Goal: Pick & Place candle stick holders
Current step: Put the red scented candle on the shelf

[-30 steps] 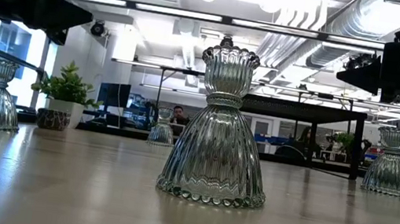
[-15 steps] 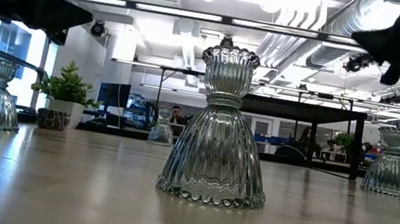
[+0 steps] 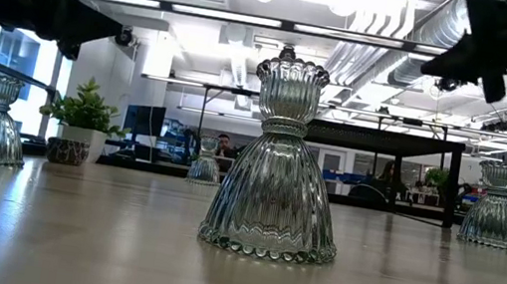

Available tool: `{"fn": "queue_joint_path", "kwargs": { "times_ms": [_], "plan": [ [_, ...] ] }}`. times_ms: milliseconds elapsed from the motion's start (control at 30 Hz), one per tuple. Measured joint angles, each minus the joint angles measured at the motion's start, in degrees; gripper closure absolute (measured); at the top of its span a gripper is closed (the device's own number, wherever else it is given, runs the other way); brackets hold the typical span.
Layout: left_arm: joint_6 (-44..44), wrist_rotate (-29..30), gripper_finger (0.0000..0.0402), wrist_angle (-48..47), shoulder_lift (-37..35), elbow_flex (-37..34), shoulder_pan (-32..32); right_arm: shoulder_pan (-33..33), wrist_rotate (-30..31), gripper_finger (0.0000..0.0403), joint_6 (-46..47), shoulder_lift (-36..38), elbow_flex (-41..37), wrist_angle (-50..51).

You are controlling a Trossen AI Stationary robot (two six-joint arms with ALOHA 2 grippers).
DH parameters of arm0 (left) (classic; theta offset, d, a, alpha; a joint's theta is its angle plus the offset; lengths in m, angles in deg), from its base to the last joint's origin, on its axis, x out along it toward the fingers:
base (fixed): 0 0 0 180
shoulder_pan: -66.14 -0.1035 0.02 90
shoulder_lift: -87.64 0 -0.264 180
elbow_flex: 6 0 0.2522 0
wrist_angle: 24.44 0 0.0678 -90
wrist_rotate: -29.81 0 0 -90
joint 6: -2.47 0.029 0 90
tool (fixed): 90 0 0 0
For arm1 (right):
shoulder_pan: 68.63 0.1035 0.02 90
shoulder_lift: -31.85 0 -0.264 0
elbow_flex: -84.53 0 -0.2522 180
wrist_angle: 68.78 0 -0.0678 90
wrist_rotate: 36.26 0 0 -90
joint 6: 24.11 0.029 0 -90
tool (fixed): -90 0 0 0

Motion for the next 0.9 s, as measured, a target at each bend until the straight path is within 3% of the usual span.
{"fn": "queue_joint_path", "kwargs": {
  "times_ms": [233,467,700,900],
  "plan": [
    [1.46,0.19,0.0401,-0.01,0.0,0.0,0.0,9.12,0.2,0.0403,3.64,-15.21,12.59,10.13],
    [1.46,0.24,0.0401,-1.36,0.0,0.0,0.0,24.17,2.28,0.0403,13.37,-26.78,21.86,20.93],
    [2.49,0.23,0.0401,-2.46,0.0,0.0,0.0,41.17,5.59,0.0403,36.53,-35.11,23.6,31.19],
    [3.04,0.67,0.0401,-2.47,0.0,0.0,0.0,55.11,5.98,0.0403,56.94,-42.41,23.6,33.19]
  ]
}}
